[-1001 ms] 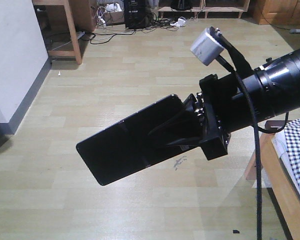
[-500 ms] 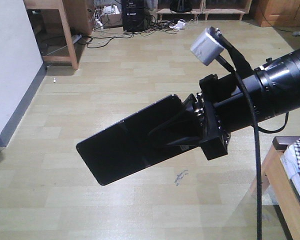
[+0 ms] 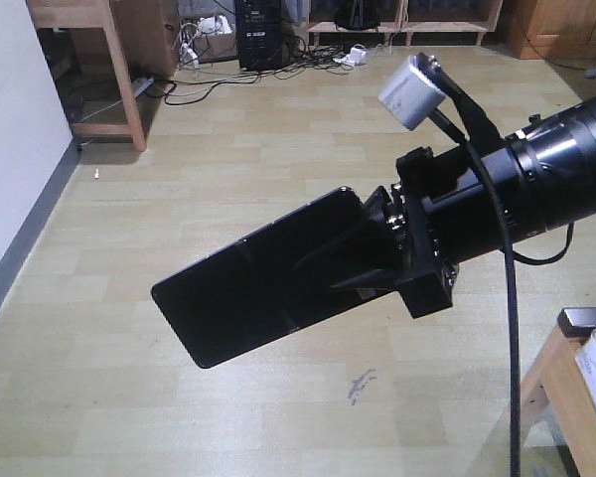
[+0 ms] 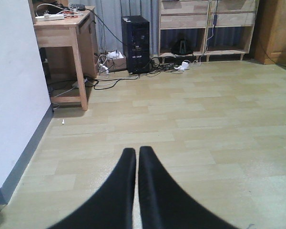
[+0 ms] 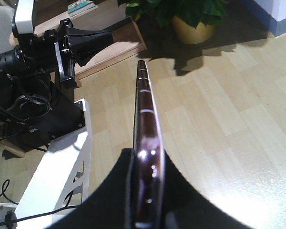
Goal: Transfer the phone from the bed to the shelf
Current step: 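Keep holding the phone while the base drives across the room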
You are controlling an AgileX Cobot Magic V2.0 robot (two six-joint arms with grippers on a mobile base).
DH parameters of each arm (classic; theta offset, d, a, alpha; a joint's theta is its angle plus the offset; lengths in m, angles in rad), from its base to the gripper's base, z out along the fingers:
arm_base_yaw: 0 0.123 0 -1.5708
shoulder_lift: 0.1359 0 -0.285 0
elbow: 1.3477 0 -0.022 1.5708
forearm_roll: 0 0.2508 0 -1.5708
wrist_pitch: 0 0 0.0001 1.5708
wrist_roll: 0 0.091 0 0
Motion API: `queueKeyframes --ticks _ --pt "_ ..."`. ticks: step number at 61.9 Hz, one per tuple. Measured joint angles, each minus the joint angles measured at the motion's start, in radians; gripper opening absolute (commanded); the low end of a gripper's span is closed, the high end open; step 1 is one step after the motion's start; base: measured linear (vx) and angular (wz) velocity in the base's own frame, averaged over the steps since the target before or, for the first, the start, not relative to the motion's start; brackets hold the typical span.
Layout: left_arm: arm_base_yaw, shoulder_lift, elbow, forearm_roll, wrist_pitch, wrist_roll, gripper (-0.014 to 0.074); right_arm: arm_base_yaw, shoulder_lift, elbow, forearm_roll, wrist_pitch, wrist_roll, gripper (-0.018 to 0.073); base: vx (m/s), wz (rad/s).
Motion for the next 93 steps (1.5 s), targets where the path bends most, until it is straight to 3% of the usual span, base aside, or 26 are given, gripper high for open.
queueKeyframes --ticks 93 --pt "0.0 0.0 0.0 0.0 0.0 0.0 0.0001 0.0 0.0 0.0 0.0 0.0 0.0 -0.0004 0.33 0.01"
